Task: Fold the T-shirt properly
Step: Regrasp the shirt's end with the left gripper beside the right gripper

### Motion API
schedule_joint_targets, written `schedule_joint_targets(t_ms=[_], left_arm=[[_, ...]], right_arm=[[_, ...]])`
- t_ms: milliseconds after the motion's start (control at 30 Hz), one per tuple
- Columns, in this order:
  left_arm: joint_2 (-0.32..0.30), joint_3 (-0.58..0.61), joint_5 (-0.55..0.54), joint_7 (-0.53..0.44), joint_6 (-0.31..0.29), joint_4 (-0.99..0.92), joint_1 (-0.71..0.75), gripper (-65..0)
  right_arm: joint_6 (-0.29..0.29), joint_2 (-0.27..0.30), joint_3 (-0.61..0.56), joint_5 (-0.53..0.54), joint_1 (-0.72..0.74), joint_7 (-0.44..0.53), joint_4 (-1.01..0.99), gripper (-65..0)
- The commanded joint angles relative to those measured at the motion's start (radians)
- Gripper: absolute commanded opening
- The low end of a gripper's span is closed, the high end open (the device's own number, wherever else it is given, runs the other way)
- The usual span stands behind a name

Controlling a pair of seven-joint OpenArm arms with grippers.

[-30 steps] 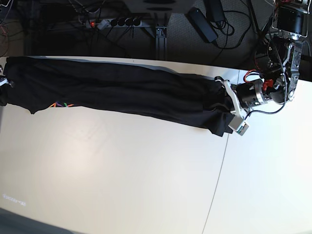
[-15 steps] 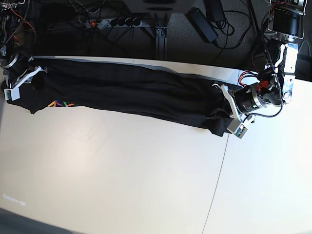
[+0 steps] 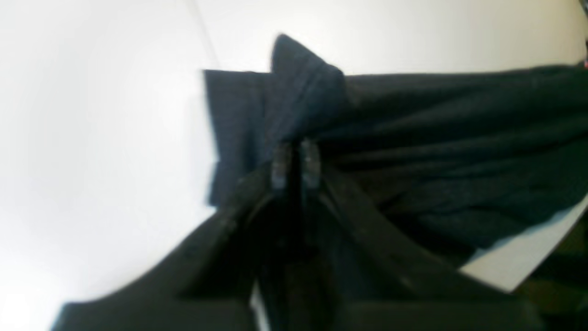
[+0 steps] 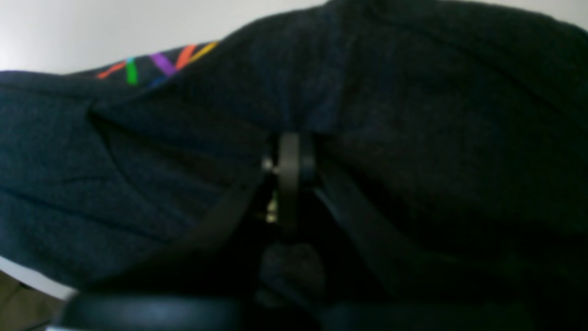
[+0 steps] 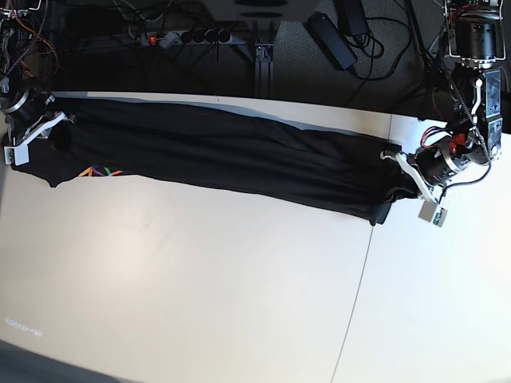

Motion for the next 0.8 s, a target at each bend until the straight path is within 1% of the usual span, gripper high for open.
schedule_joint_targets(t_ms=[0, 100, 167, 233, 300, 367, 500, 767], left_arm=[[-0.018, -0.030, -0.033, -0.009, -0.008, 0.012, -0.016, -53.4], [-0.018, -0.082, -0.133, 0.042, -0.008, 0.012, -0.016, -46.0], [-0.018, -0.098, -0.194, 0.082, -0.008, 0.012, -0.016, -39.4], [-0.018, -0.098, -0.219, 0.111, -0.008, 0.012, -0.013, -30.2], [-0.018, -0.097, -0.223, 0.111, -0.008, 0.012, -0.001, -23.2], [-0.017, -0.093, -0.223, 0.111, -0.008, 0.012, 0.014, -21.5], [-0.017, -0.091, -0.205, 0.099, -0.008, 0.011, 0.042, -21.5], [-0.007, -0.091, -0.206, 0.097, -0.008, -0.043, 0.042, -21.4]], right_arm=[[0.045, 0.019, 0.004, -0.034, -0.001, -0.026, -0.002, -65.0], [0.045, 0.019, 0.004, -0.038, -0.001, -0.026, -0.002, -65.0], [0.045, 0.019, 0.004, -0.038, -0.001, -0.026, -0.002, -65.0], [0.045, 0.019, 0.004, -0.037, -0.001, -0.026, -0.002, -65.0], [0.045, 0.018, 0.004, -0.037, -0.001, -0.026, -0.002, -65.0], [0.045, 0.018, 0.004, -0.037, -0.001, -0.026, -0.002, -65.0], [0.045, 0.019, 0.004, -0.037, 0.000, -0.026, -0.002, -65.0], [0.045, 0.018, 0.004, -0.025, 0.000, -0.026, -0.002, -65.0]])
